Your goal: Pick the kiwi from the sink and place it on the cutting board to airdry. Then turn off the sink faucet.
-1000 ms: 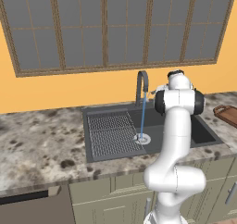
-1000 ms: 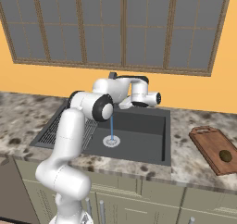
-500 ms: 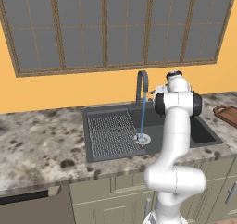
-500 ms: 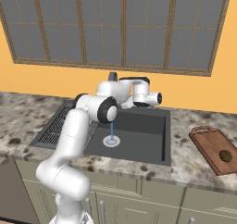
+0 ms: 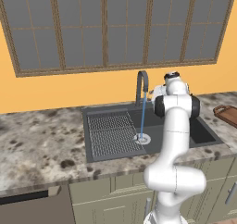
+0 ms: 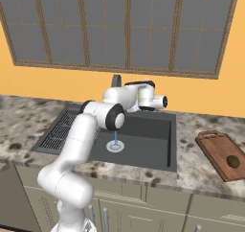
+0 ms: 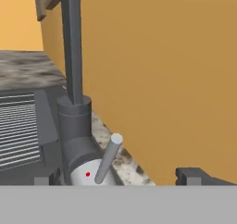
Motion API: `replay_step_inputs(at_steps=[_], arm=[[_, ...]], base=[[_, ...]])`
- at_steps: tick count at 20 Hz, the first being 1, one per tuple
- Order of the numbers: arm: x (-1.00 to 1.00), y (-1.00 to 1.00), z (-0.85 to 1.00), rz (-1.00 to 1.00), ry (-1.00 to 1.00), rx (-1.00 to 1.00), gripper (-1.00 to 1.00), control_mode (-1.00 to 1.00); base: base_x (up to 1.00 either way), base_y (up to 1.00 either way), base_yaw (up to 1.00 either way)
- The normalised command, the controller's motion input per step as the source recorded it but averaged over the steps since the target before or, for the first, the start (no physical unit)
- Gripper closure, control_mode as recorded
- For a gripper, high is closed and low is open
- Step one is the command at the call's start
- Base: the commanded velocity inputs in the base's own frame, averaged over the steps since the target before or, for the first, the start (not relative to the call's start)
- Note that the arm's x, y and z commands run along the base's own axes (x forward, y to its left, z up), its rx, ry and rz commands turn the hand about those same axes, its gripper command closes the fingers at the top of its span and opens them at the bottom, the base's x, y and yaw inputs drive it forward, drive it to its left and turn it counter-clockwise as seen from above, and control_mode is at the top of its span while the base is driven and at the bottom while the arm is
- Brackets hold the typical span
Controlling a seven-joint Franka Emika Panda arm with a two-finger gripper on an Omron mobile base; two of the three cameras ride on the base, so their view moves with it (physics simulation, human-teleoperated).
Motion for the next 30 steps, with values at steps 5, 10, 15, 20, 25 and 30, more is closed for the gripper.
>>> replay_step_inputs(at_steps=[5,10,15,20,25,30], arm=[[0.22,-0.16,-0.11,0.0,0.0,0.0,-1.0,-1.0],[0.29,-0.08,-0.1,0.0,0.0,0.0,-1.0,-1.0],[0.33,-0.02,-0.09,0.0,0.0,0.0,-1.0,-1.0],[0.37,0.21,-0.01,0.08,0.0,0.03,-1.0,-1.0],[0.29,0.83,0.0,0.22,0.0,0.02,-1.0,-1.0],[0.22,1.0,0.0,0.26,0.0,0.0,-1.0,-1.0]], base=[[0.0,0.0,0.0],[0.0,0.0,0.0],[0.0,0.0,0.0],[0.0,0.0,0.0],[0.0,0.0,0.0],[0.0,0.0,0.0]])
